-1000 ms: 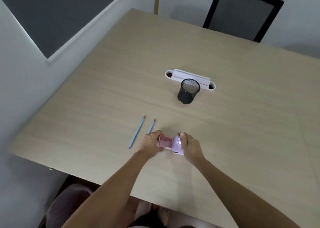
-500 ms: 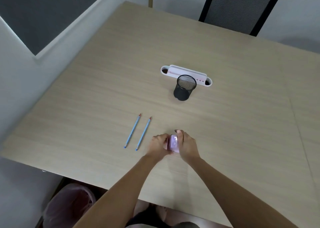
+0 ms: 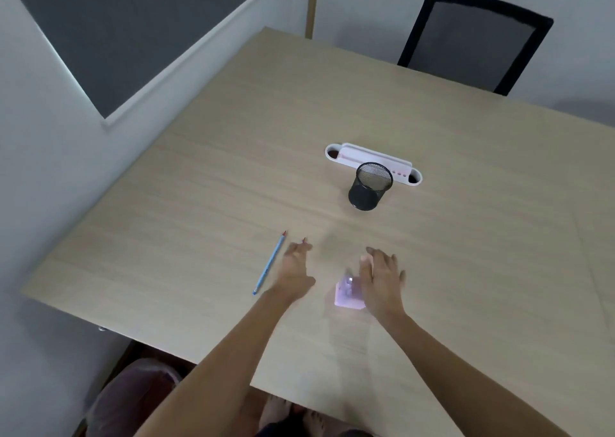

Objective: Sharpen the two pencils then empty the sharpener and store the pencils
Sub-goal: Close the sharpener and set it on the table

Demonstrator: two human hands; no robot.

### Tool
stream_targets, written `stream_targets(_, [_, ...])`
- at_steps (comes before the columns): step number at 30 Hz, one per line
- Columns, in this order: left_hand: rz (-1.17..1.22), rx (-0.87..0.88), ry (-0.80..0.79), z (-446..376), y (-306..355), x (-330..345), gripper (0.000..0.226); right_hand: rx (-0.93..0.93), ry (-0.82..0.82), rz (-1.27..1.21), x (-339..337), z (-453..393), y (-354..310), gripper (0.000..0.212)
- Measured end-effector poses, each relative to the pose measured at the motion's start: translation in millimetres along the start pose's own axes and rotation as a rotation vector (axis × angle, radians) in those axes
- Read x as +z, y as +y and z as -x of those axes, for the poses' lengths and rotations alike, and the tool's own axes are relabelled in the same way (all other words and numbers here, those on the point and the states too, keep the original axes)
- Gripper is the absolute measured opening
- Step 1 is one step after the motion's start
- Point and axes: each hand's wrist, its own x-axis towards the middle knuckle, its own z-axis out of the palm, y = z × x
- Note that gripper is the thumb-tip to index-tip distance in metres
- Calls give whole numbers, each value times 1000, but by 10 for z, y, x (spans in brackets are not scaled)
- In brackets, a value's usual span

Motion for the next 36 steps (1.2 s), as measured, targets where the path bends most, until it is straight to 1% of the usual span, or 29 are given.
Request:
stream_targets(1, [-7, -44, 107, -83, -64, -123, 57, -38, 60, -25, -29, -31, -65, 42])
stream_targets(2, [-34, -108, 187, -167, -127, -232, 46, -80, 87, -51, -53, -66, -152, 39])
stream_targets(3, [-82, -179, 227, -242, -181, -323, 39, -116, 79, -79, -47, -118, -243, 32])
stream_targets(4, [-130, -246, 224, -301, -222, -377, 38, -140, 45, -99, -28, -169, -355, 24])
stream_targets(6, [-196, -346, 145, -362, -249, -423, 47, -140, -79, -66, 81, -294, -564, 15])
stream_targets(7, [-208, -371, 122, -374, -243, -433, 48, -111, -154, -22, 174, -353, -651, 16])
stream_targets(8, [-232, -382, 114, -391, -242, -427, 44, -65, -235, 36, 290, -406, -723, 20])
stream_targets(10, [-294, -381, 105, -439, -237, -399, 33, 26, -366, 138, 493, -466, -827, 29])
stream_targets(11, [-327, -371, 97, -471, -249, -383, 29, 75, -412, 144, 596, -491, -853, 29])
stream_targets(13, [-369, -353, 90, -507, -296, -371, 28, 178, -478, 42, 729, -511, -927, 25])
stream_targets(14, [-378, -350, 91, -504, -332, -394, 29, 208, -484, -11, 777, -509, -964, 23])
stream_targets(15, [-398, -342, 98, -524, -365, -427, 30, 214, -482, -37, 816, -518, -998, 17])
stream_targets(16, [-401, -333, 115, -537, -380, -483, 30, 182, -474, -11, 860, -531, -1006, 10])
stream_targets(17, [-406, -316, 135, -559, -376, -558, 31, 148, -461, 11, 884, -547, -1008, 7])
stream_targets(18, [-370, -292, 178, -579, -340, -647, 30, 139, -468, 21, 892, -562, -1000, 8])
stream_targets(20, [-254, -202, 292, -646, -208, -842, 26, 206, -518, -100, 820, -594, -991, 13])
stream_targets(21, [-193, -121, 363, -717, -96, -928, 23, 247, -521, -193, 737, -653, -974, 15])
stream_targets(22, [-104, -55, 425, -790, 43, -998, 21, 262, -473, -271, 603, -725, -964, 14])
stream_targets(23, [0, 9, 479, -857, 206, -1057, 18, 234, -390, -324, 442, -810, -961, 15])
stream_targets(24, [109, 57, 515, -936, 382, -1094, 15, 169, -272, -370, 240, -921, -950, 19])
stream_targets(25, [213, 111, 539, -1027, 574, -1107, 12, 90, -115, -410, 8, -1043, -935, 21])
stream_targets(27, [364, 221, 561, -1227, 933, -1050, 7, -9, 215, -482, -488, -1297, -916, 21])
stream_targets(28, [412, 271, 555, -1322, 1113, -996, 4, -33, 352, -496, -707, -1438, -886, 22])
stream_targets(29, [446, 317, 548, -1411, 1265, -926, 4, -51, 448, -495, -879, -1578, -843, 23])
stream_targets(30, [454, 345, 532, -1492, 1405, -835, 4, -58, 503, -484, -1010, -1710, -783, 23])
stream_targets(32, [407, 344, 510, -1667, 1597, -635, 7, -62, 513, -412, -1107, -1926, -636, 24])
stream_targets(33, [369, 312, 493, -1761, 1645, -530, 8, -63, 482, -358, -1096, -1992, -558, 24])
stream_targets(36, [208, 176, 349, -1918, 1704, -285, 12, -39, 302, -183, -854, -2082, -358, 27])
